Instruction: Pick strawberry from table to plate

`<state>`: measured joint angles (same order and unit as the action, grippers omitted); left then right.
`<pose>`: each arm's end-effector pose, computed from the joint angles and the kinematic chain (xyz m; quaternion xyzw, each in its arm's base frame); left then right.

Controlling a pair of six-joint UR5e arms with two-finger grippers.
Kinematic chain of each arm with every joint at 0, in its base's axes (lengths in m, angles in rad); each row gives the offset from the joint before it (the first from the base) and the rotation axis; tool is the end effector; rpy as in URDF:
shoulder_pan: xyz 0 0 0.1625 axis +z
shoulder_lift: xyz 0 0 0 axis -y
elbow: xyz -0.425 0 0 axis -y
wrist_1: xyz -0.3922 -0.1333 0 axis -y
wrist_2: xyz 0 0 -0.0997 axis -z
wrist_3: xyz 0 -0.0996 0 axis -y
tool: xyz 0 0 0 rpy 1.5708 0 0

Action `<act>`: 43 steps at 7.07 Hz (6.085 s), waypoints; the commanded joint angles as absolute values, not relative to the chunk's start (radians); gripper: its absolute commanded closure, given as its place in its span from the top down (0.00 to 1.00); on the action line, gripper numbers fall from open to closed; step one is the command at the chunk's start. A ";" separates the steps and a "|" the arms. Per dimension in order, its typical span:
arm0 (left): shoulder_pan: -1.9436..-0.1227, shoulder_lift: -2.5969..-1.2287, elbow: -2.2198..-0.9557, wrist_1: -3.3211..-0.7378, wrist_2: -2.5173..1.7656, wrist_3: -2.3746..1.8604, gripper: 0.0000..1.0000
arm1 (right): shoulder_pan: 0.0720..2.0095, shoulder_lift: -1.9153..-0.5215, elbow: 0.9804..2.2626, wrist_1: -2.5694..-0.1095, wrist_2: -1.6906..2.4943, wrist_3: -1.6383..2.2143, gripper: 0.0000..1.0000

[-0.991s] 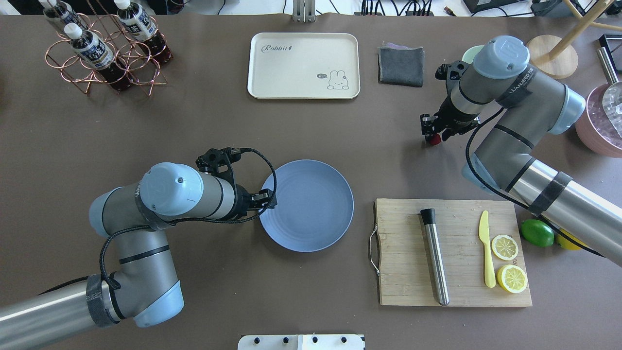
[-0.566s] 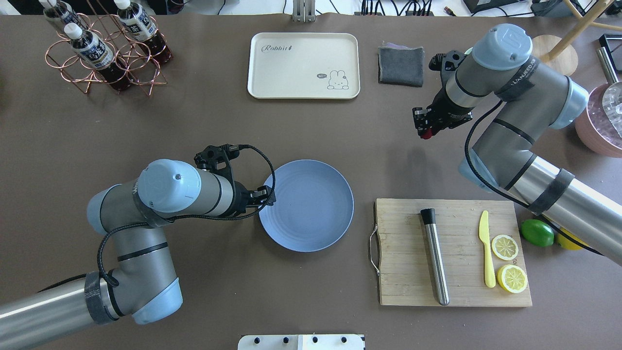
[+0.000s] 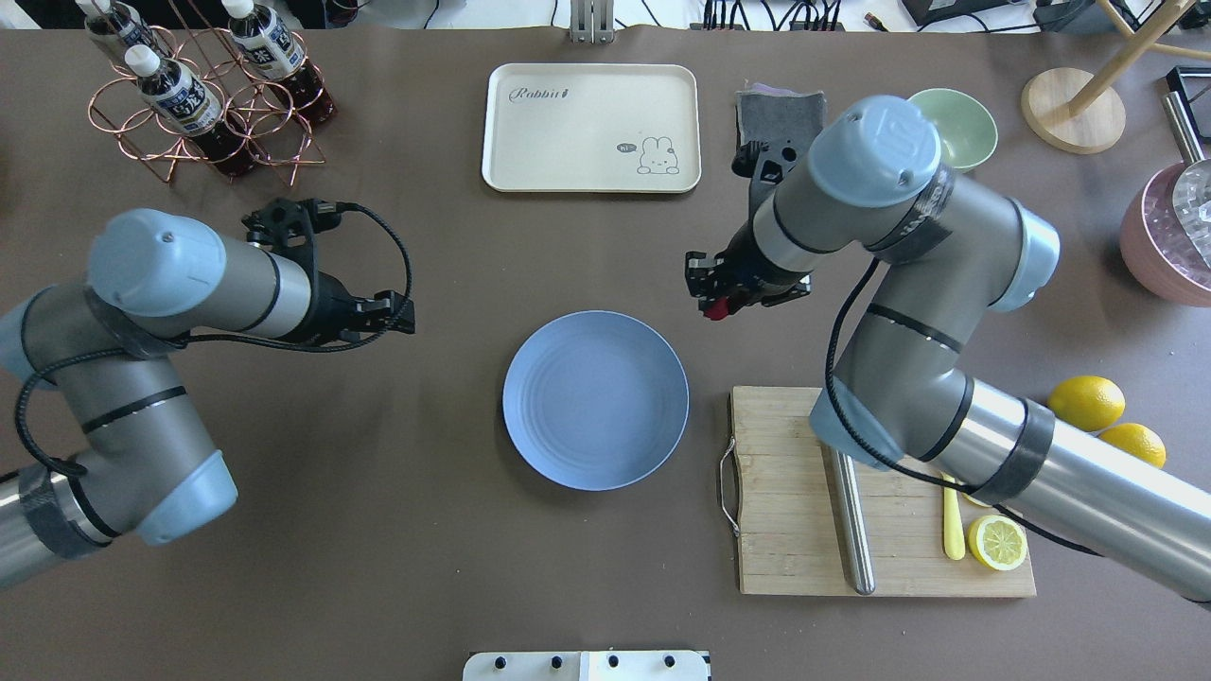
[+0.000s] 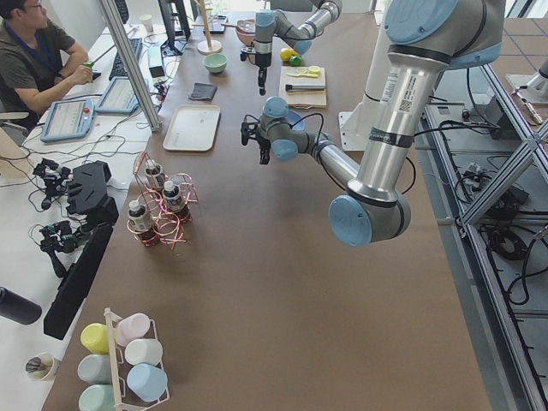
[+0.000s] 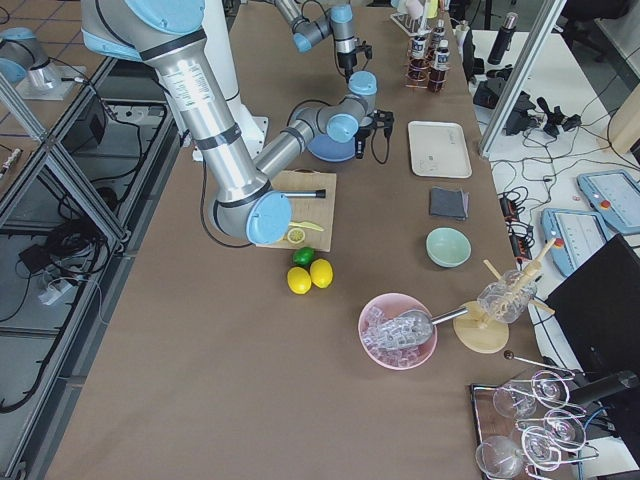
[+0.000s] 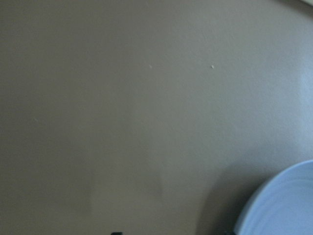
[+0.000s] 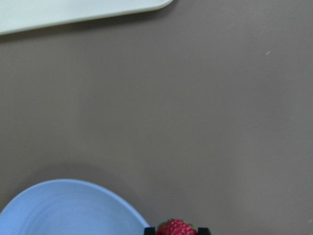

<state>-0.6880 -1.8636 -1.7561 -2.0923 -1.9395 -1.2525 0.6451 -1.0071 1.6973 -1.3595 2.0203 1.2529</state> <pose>0.4039 -0.4581 0.3553 0.0862 0.4903 -0.0722 0.8643 -0.4746 -0.4698 0.2495 0.0189 -0.4693 0.0471 0.8816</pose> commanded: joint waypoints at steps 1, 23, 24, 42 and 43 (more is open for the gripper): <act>-0.826 -1.787 -1.753 -2.092 -2.023 -1.062 0.75 | 0.501 -0.933 1.686 -1.362 1.903 1.383 0.00; -1.426 -1.732 -1.733 -1.462 -2.345 -0.209 0.97 | 1.344 -1.563 1.832 -1.603 2.297 0.132 1.00; -1.452 -1.718 -1.733 -1.457 -2.350 -0.195 0.97 | 1.441 -1.586 1.788 -1.626 2.325 -0.002 1.00; -1.506 -1.644 -1.723 -1.471 -2.353 -0.176 0.97 | 1.522 -1.566 1.701 -1.692 2.325 -0.083 1.00; -1.508 -1.643 -1.724 -1.471 -2.353 -0.176 0.97 | 1.522 -1.565 1.704 -1.693 2.326 -0.081 1.00</act>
